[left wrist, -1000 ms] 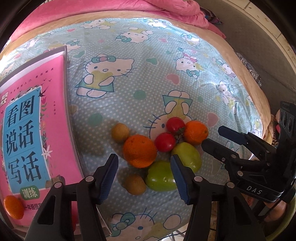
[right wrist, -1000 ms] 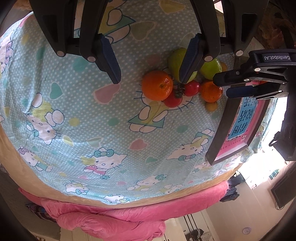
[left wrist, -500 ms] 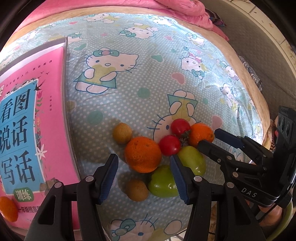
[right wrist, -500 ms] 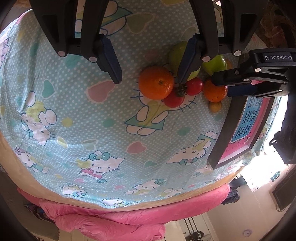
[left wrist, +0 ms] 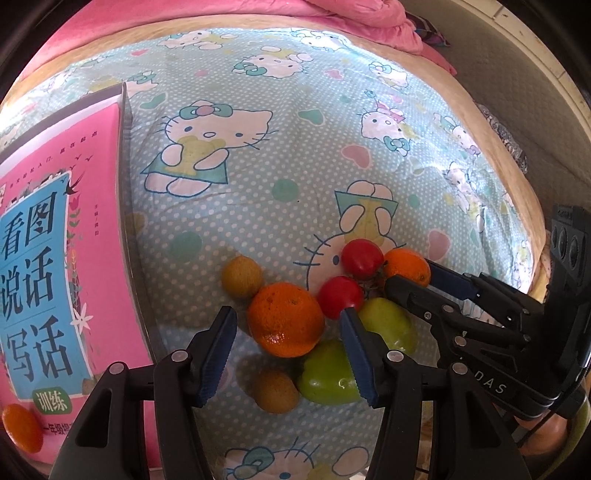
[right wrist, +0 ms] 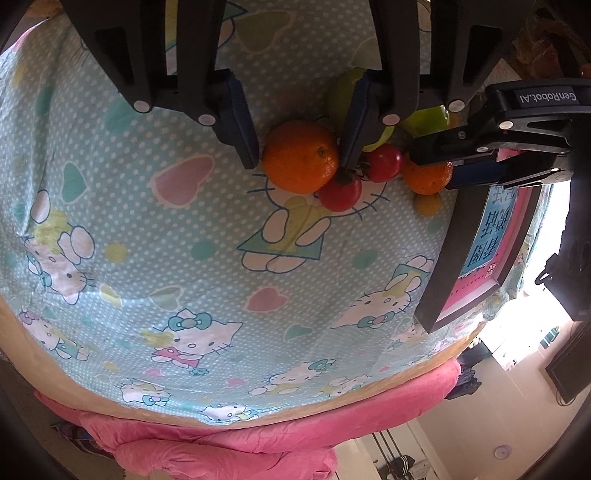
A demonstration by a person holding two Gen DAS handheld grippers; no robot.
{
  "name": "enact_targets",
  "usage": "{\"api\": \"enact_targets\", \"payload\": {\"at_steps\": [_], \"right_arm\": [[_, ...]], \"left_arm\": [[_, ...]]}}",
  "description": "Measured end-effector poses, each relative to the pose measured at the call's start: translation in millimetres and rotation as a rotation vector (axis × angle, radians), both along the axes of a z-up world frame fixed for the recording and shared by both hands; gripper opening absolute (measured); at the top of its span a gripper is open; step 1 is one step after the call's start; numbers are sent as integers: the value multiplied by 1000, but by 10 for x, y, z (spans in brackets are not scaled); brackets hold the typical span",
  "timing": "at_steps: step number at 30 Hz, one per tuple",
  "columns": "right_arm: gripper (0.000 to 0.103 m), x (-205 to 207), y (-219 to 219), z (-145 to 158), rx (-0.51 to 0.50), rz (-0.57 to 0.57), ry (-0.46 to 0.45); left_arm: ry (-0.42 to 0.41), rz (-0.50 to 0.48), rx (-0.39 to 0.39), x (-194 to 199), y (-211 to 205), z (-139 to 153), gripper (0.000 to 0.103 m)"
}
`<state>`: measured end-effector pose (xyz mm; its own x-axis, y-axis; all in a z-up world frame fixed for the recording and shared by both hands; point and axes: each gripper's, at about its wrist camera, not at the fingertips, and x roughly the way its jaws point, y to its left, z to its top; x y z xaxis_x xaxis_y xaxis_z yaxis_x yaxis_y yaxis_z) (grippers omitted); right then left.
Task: Organize fruits
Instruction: 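Grasp another mandarin with the left tool while the right tool grasps the large orange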
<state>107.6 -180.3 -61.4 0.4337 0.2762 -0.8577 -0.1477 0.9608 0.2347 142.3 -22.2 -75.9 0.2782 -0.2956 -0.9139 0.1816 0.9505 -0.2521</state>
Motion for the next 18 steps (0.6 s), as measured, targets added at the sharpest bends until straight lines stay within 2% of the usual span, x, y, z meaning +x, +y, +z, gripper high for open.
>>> {"api": "enact_targets", "payload": {"at_steps": [4, 14, 18], "right_arm": [[44, 11, -13, -19, 19, -13, 9], [44, 35, -82, -80, 75, -41, 45], [44, 13, -69, -56, 61, -30, 31]], "left_arm": [[-13, -9, 44, 1, -39, -21, 53], [-29, -31, 79, -8, -111, -42, 52], [-34, -33, 65, -15, -93, -46, 44]]}}
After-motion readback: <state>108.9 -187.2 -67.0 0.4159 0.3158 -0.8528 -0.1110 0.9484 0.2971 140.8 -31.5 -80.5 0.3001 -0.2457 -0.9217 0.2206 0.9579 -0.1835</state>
